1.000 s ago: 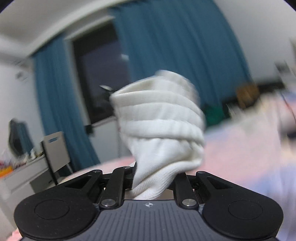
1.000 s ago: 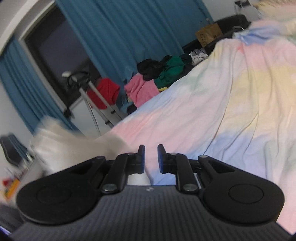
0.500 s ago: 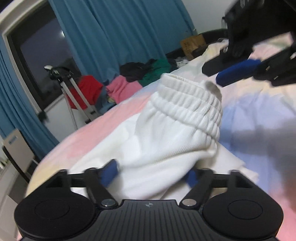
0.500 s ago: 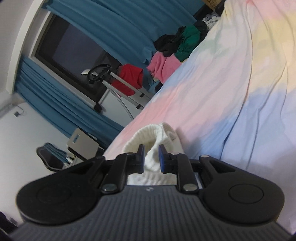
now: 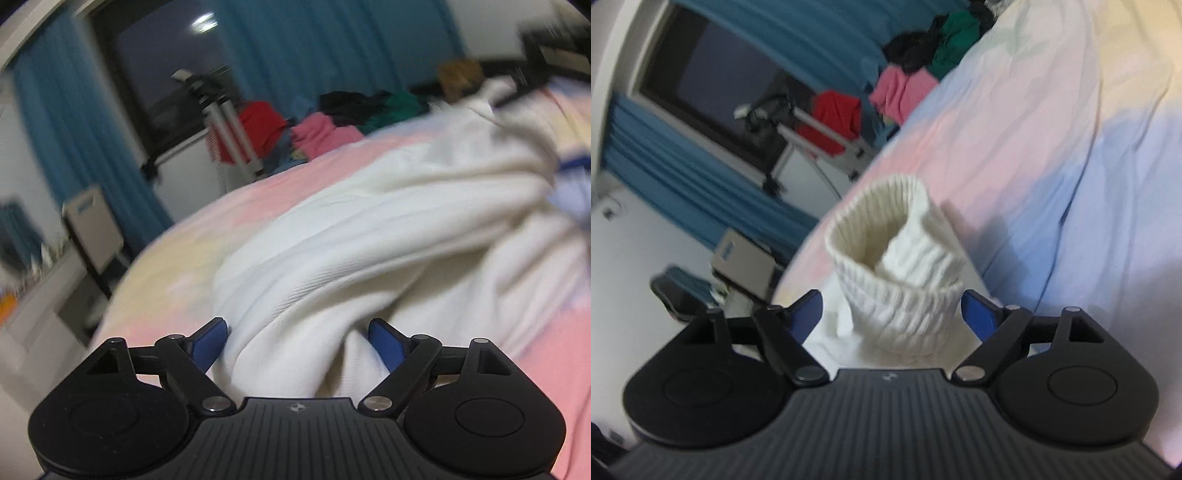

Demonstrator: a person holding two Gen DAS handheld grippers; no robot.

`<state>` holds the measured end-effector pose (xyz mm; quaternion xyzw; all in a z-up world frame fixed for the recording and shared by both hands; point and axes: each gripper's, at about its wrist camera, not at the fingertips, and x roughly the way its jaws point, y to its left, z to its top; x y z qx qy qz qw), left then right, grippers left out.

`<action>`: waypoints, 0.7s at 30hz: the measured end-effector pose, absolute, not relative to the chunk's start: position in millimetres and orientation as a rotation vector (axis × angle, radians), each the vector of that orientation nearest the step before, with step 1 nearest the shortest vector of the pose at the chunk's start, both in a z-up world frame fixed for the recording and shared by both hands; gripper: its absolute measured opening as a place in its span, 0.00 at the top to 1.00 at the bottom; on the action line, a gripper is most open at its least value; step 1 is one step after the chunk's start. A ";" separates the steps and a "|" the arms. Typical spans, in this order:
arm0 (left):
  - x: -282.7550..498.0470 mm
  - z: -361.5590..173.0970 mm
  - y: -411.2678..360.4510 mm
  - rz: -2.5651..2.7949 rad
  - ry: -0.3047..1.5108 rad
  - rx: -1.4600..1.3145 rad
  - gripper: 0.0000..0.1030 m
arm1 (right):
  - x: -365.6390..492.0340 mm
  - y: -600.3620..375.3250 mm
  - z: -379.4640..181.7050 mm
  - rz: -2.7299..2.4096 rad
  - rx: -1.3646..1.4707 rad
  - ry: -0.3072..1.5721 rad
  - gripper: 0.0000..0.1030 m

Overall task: Fold clothes
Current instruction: 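Pinch the garment fold with the left tool while the right tool holds the cuff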

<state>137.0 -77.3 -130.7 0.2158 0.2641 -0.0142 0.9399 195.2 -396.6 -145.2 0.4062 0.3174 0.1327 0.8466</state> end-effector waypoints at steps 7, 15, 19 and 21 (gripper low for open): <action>138.0 -125.4 -69.3 0.017 0.500 0.333 0.31 | 201.9 -369.9 -148.6 0.200 0.663 0.645 0.46; 74.7 -106.9 -86.3 -0.057 0.431 0.378 0.76 | 188.6 -385.5 -134.1 0.231 0.715 0.547 0.67; 41.5 -110.6 -92.9 -0.124 0.458 0.433 0.79 | 184.3 -398.7 -148.5 0.186 0.757 0.596 0.67; 33.6 -117.4 -96.1 -0.141 0.485 0.456 0.79 | 182.2 -405.3 -155.8 0.163 0.777 0.621 0.66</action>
